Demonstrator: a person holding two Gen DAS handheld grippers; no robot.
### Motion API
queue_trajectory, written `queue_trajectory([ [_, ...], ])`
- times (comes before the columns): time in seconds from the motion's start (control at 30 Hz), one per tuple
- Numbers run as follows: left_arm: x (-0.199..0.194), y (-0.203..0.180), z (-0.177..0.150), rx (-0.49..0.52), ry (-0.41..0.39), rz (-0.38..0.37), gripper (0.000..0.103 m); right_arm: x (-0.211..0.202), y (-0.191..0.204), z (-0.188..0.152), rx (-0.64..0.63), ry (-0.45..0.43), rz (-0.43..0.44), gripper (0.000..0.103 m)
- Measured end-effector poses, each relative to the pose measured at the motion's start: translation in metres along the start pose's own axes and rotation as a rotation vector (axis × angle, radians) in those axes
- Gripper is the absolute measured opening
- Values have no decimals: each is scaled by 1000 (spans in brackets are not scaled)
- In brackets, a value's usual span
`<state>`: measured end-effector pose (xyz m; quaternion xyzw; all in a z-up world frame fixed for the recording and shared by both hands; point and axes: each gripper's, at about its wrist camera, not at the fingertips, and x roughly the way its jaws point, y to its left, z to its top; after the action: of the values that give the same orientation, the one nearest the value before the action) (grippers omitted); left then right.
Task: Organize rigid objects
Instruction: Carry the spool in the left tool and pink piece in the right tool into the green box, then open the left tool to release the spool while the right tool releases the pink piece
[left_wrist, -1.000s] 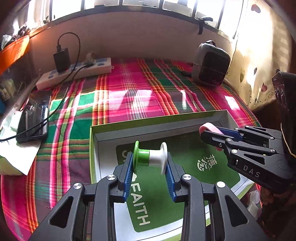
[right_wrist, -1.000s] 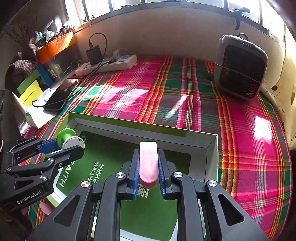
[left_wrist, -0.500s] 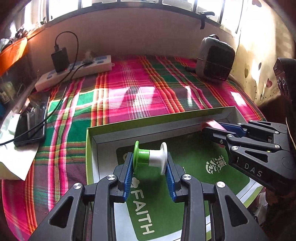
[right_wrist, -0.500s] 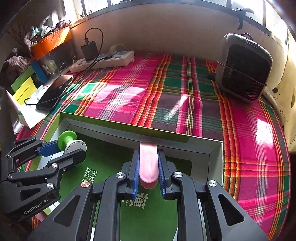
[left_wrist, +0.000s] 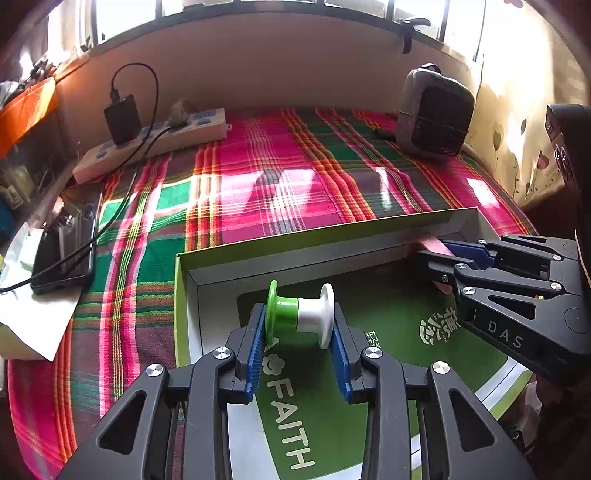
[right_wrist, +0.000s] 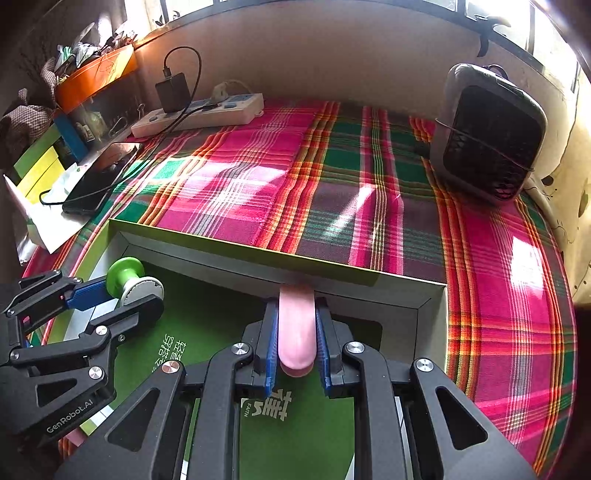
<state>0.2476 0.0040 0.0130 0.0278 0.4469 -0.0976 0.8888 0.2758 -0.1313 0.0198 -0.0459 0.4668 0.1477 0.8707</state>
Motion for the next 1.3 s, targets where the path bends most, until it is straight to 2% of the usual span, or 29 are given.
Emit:
queue_trajectory([
  [0.5,2,-4,0,23,8,33,32,-1,-1,0,9,-1,-4,23],
  [0.77,1,-5,-1,23,11,21,38,-2,-2,-2,27,-2,5,45],
  [1.3,-19,-2,-7,-23,-13,13,43,-21,-3,-11,53,-38,30,49],
])
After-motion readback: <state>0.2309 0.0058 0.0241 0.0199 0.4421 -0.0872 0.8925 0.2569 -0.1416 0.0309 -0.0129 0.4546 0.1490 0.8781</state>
